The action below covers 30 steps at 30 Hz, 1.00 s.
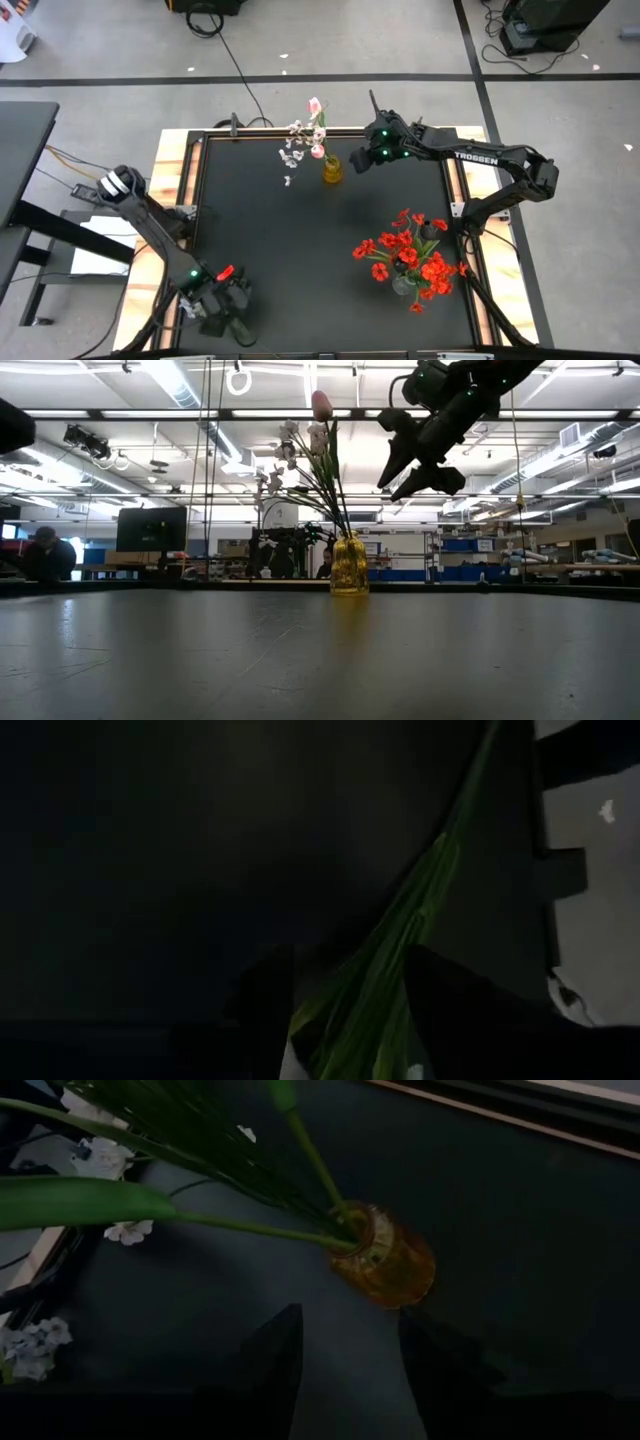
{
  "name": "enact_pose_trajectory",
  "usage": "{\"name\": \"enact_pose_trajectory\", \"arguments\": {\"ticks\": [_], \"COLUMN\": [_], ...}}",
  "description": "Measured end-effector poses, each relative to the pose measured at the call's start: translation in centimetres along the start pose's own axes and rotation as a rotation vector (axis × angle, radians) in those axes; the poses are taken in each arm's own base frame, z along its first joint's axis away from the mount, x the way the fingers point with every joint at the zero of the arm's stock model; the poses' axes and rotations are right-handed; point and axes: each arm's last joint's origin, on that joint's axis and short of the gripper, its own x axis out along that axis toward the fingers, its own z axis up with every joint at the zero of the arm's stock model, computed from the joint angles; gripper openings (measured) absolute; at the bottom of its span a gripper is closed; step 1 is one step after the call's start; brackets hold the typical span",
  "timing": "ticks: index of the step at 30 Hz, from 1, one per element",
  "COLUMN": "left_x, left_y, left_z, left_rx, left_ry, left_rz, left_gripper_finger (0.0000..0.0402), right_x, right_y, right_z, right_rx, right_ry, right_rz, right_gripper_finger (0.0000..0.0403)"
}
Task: Sort flowers into vase by color
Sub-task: Put the white flowers into the yellow vase
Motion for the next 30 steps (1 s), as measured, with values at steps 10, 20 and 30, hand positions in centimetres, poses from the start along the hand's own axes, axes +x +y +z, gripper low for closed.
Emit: {"name": "enact_pose_trajectory", "arguments": {"ticks": [10,20,30], "left_x": [3.4,6.1,5.2], "left_y": [-3.5,-3.0,-2.1], "left_z": [-2.0,-2.6,-3.2], "left_rx": [0.131,0.2,0.296], "left_ry": [0.033,0.109,0.265], "left_rz": [-0.029,0.118,0.245], "left_gripper_finger": [0.0192,0.0191,0.0065], "right_x": [0.0,0.0,0.0], "right_y": [-0.1,0.0,0.1], "right_z": [0.0,0.0,-0.1], "right_rx": [0.023,0.023,0.022], "right_ry": [-0.016,-0.007,0.021], "right_rz": [-0.021,-0.01,0.029], "right_gripper_finger": [0.0174,0.0174,0.0174]}}
